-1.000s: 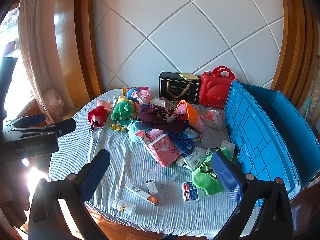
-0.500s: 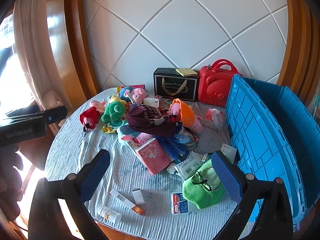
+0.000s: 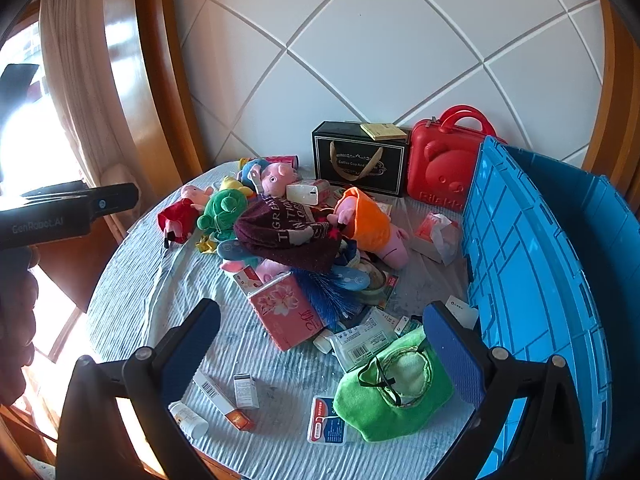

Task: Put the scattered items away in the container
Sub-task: 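Move both tools toward the pile of items on the table, then grasp the maroon knit hat with the left tool while the right tool grasps the floss box, then carry the hat and floss box over the blue crate and release both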

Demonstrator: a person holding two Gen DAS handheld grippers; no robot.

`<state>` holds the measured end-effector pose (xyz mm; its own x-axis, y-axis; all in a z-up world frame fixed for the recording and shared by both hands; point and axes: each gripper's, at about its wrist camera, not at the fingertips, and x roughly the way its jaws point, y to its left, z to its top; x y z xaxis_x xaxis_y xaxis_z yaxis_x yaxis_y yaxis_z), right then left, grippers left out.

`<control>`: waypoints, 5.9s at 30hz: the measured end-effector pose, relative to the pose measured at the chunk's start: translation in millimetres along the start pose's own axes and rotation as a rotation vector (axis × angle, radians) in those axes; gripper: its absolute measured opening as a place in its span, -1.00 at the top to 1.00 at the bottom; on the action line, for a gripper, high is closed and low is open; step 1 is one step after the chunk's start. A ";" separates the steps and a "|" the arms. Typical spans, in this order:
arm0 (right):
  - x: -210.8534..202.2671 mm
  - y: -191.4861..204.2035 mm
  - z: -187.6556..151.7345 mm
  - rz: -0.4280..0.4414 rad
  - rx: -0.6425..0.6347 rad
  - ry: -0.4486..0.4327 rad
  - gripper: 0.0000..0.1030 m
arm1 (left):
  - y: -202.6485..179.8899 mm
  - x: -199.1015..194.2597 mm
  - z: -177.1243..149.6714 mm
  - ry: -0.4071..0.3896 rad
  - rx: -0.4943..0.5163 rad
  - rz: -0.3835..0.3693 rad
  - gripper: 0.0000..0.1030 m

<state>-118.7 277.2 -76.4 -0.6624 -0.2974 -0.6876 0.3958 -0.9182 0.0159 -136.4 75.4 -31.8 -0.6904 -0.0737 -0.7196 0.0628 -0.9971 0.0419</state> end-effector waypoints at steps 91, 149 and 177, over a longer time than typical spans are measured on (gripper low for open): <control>107.7 66.8 -52.9 -0.125 0.032 0.181 -0.13 | 74.5 120.5 71.8 -0.085 0.105 -0.224 0.80; -151.1 -252.0 -20.2 -0.275 0.198 -0.152 -0.13 | -341.9 -36.7 154.2 -0.276 0.278 -0.471 0.80; -118.7 -329.7 -45.6 -0.296 0.291 0.007 -0.15 | -463.8 8.2 177.5 -0.244 0.381 -0.490 0.60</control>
<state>-141.6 627.1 -33.2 -0.7162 -0.0082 -0.6979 -0.0082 -0.9998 0.0202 -299.1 534.4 65.9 -0.7203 0.4329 -0.5420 -0.5280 -0.8489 0.0237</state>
